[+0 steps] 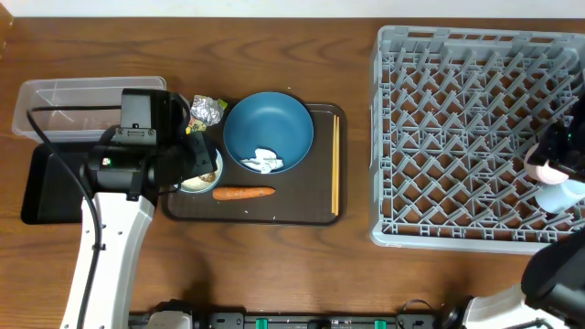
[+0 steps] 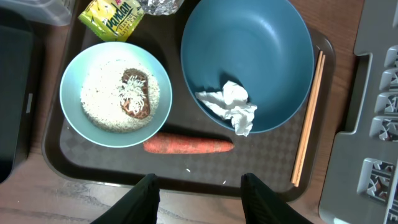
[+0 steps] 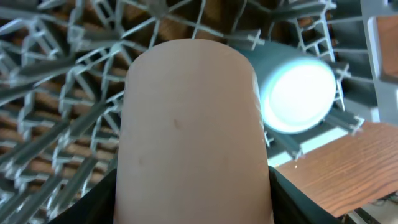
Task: Sort waste into correct bins and load items into the dishwasher rack
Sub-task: 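Place the pink cup in the rack beside the blue cup, then grasp the white tissue from the blue plate with the left gripper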
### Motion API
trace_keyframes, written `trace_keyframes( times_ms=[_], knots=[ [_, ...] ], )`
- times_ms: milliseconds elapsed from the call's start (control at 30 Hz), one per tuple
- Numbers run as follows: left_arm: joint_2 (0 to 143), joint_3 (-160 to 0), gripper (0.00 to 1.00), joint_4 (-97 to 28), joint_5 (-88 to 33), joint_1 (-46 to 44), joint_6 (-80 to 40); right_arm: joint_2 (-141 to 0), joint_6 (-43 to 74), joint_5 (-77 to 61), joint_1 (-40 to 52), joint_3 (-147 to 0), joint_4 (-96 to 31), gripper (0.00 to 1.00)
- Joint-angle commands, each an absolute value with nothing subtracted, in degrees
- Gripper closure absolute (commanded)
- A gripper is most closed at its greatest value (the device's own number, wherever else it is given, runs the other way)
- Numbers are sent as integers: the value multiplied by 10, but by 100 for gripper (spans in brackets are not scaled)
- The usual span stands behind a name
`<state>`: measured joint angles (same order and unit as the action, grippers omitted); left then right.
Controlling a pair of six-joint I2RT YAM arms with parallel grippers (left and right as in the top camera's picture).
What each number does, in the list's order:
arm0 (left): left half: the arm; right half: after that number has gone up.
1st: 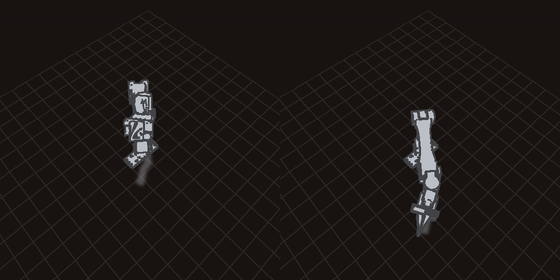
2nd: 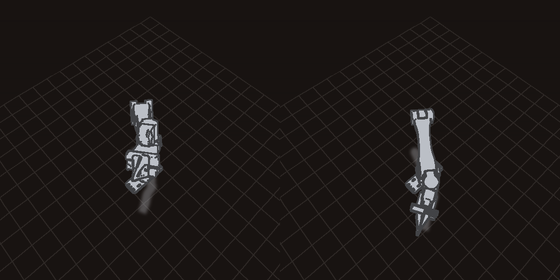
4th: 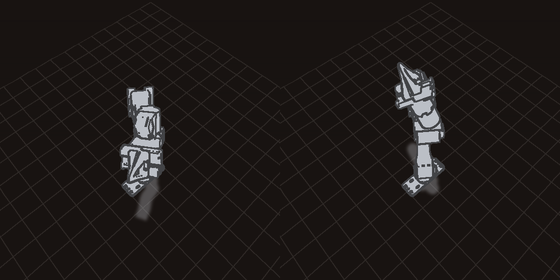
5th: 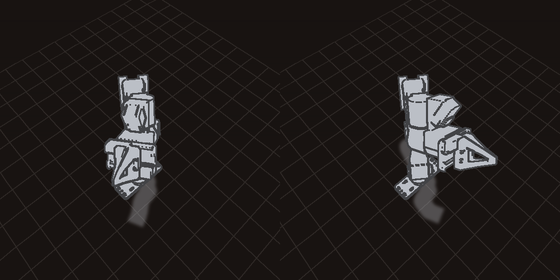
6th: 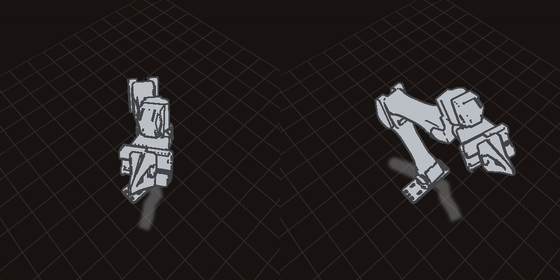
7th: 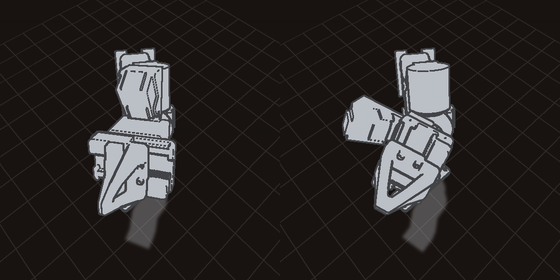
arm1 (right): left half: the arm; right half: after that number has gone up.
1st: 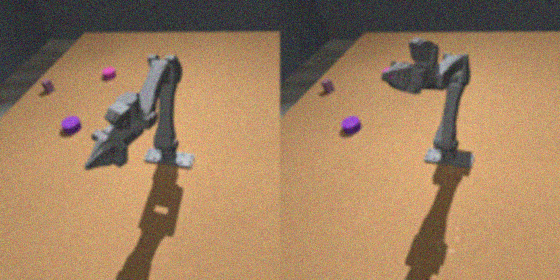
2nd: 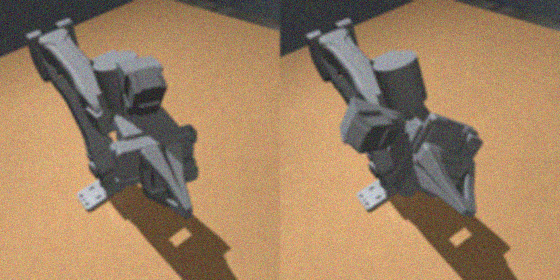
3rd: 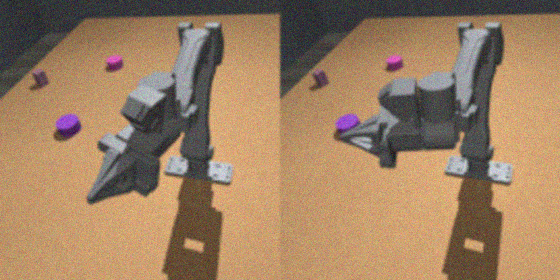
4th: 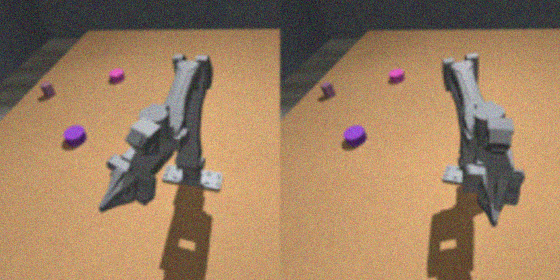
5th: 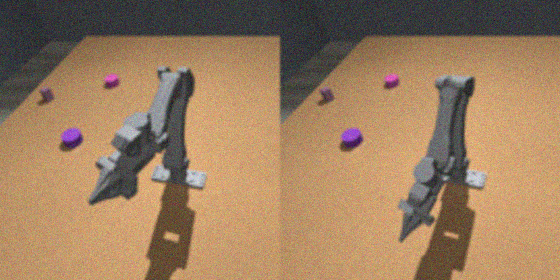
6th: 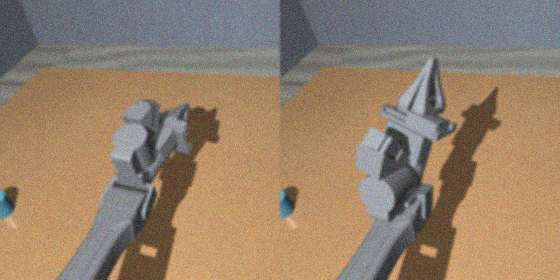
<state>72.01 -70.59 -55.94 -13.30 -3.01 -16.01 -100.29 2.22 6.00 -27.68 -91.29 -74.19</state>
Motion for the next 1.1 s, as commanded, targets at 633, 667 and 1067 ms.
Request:
trace_keyframes(
  times_ms=[633,667,1067],
  knots=[
    [719,-713,52,-560,-125,-28,-150,-1030,30,-43,-279,-922,-722,18],
    [720,-713,52,-559,-125,-28,-150,-1018,29,-65,-277,-922,-721,18],
    [771,-711,47,-534,-130,-36,-150,-858,-9,-210,-137,-922,-701,14]
  ],
)
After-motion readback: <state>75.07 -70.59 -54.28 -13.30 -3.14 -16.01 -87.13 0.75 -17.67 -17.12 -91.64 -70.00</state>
